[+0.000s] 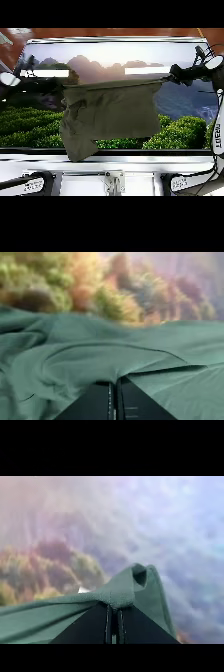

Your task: Fold the shirts.

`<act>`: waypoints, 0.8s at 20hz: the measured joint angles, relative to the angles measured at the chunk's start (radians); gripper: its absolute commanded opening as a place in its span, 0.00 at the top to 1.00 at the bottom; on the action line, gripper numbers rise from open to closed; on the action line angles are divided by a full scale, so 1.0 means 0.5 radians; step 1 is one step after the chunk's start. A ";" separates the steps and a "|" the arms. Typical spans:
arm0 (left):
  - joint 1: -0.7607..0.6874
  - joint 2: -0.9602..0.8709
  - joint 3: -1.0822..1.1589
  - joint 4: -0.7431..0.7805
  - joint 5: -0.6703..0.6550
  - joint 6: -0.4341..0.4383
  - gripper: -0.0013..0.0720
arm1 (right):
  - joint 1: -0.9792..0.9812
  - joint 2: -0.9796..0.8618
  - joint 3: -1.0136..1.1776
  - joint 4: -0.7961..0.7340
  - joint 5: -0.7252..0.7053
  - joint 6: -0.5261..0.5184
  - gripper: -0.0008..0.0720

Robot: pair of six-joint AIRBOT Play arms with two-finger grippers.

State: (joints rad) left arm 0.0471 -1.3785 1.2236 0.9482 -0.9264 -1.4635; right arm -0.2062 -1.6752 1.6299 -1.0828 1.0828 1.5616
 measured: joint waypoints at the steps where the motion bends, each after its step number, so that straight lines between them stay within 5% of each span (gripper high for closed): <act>1: -0.018 -0.069 -0.005 -0.029 0.016 0.003 0.92 | 0.001 -0.035 -0.002 0.004 -0.026 0.017 0.88; 2: -0.040 -0.137 -0.008 -0.056 0.030 0.008 0.87 | 0.002 -0.071 -0.004 0.008 -0.038 0.031 0.72; 3: -0.061 -0.192 -0.010 -0.067 0.035 0.011 0.70 | 0.002 -0.101 -0.005 0.013 -0.033 0.035 0.42; 4: -0.080 -0.236 -0.012 -0.073 0.040 0.016 0.42 | 0.002 -0.126 -0.005 0.012 -0.028 0.047 0.22; 5: -0.089 -0.270 -0.011 -0.102 0.046 0.016 0.18 | -0.004 -0.140 -0.006 0.029 0.000 0.045 0.17; 8: -0.037 -0.318 0.074 -0.134 -0.144 0.018 0.15 | -0.021 -0.137 0.018 0.082 0.179 -0.048 0.17; 13: 0.362 -0.268 0.227 0.088 -0.878 0.017 0.17 | -0.196 -0.012 0.047 -0.317 0.816 -0.201 0.17; 16: 0.600 -0.101 0.038 0.233 -1.084 0.039 0.13 | -0.349 0.077 -0.084 -0.436 1.106 -0.224 0.17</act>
State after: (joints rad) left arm 0.3473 -1.4288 1.2427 1.0645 -1.4685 -1.4441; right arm -0.3805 -1.6367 1.5879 -1.3006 1.6360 1.4498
